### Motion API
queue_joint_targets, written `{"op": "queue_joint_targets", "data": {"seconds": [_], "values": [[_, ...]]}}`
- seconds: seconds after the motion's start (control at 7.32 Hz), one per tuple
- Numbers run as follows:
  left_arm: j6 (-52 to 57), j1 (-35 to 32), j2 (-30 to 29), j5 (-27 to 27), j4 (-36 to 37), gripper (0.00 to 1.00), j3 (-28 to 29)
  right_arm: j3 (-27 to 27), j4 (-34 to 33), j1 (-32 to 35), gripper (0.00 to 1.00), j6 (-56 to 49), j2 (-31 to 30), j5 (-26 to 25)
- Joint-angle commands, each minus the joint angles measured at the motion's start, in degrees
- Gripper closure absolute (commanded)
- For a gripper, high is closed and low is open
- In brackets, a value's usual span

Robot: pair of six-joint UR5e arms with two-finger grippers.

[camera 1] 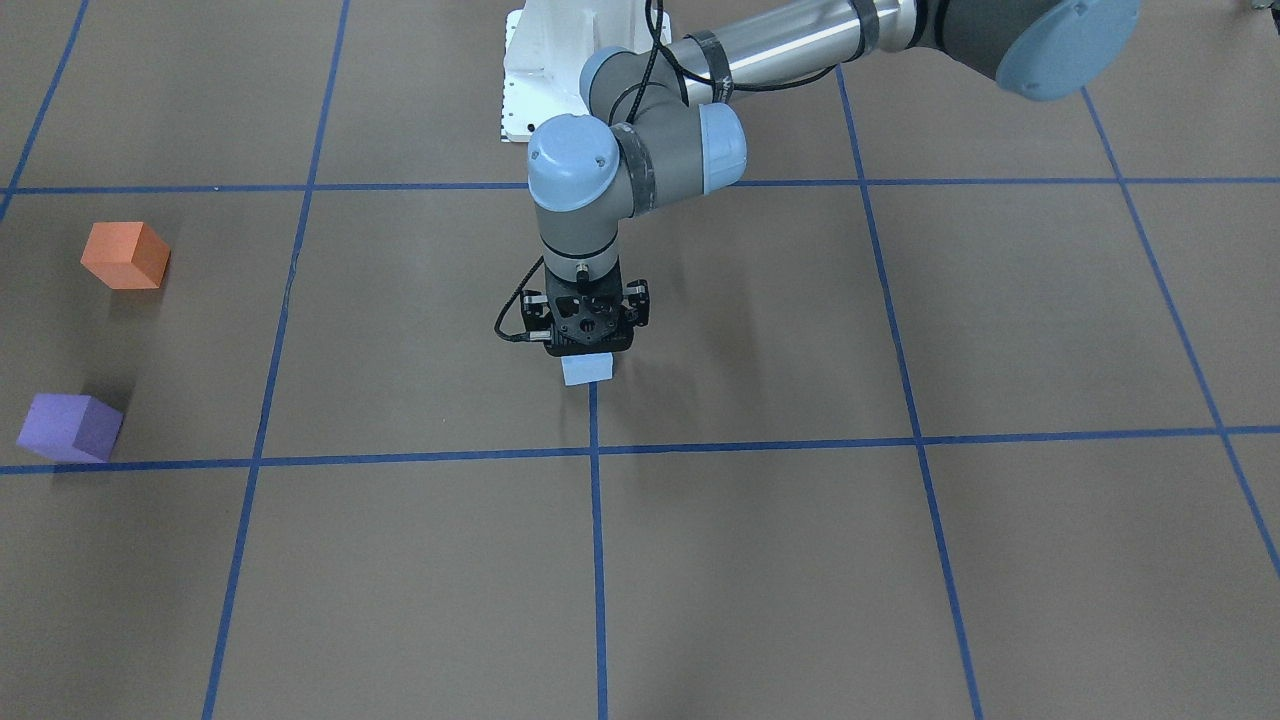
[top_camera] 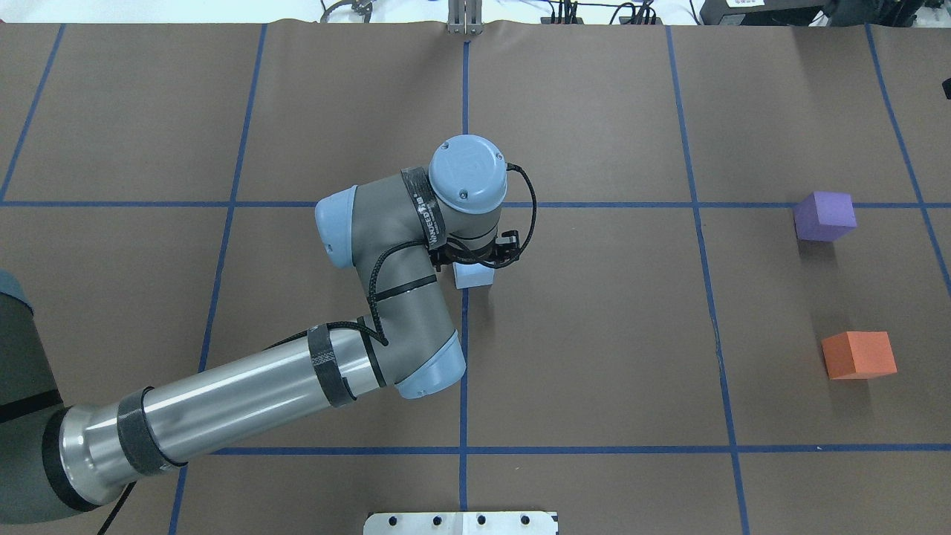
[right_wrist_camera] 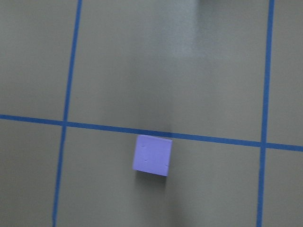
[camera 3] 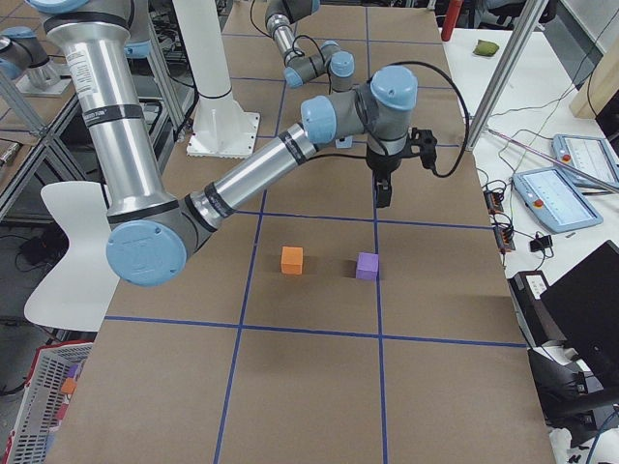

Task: Place blue block between orange and purple blocks
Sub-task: 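Carry the light blue cube with the left gripper to the table center, then release the cube and raise the left gripper while the right arm approaches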

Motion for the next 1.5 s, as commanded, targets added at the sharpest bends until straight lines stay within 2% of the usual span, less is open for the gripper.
{"op": "queue_joint_targets", "data": {"seconds": [0.0, 0.14, 0.41, 0.68, 0.82, 1.09, 1.23, 1.37], "values": [[0.43, -7.02, 0.23, -13.77, 0.17, 0.00, -3.09, 5.50, -10.47, -3.86, 0.00, 7.39, 8.73, -0.48], [0.35, -10.89, 1.11, -20.24, 0.70, 0.00, -5.19, 7.35, -10.49, -6.23, 0.00, 12.39, 10.42, -0.66], [1.56, -16.00, 11.08, -21.09, 0.70, 0.00, -14.65, 8.16, -10.49, -15.52, 0.00, 25.82, 17.60, -3.36], [13.21, -21.27, 24.51, -20.57, 0.71, 0.00, -25.46, 6.25, -9.53, -33.75, 0.00, 37.87, 25.43, -18.60], [17.88, -23.13, 30.76, -20.39, 0.62, 0.00, -30.12, 0.05, -4.48, -38.72, 0.00, 42.54, 29.64, -22.24], [20.11, -28.39, 40.09, -20.30, 0.44, 0.00, -36.56, -11.30, 8.26, -46.03, 0.00, 46.27, 31.52, -29.27], [23.51, -30.77, 43.01, -20.39, 0.27, 0.00, -37.46, -16.31, 13.88, -48.24, 0.00, 46.62, 31.53, -32.62], [28.51, -32.36, 45.21, -20.39, 0.18, 0.00, -37.55, -21.14, 19.34, -48.87, 0.00, 46.63, 31.61, -32.74]]}}
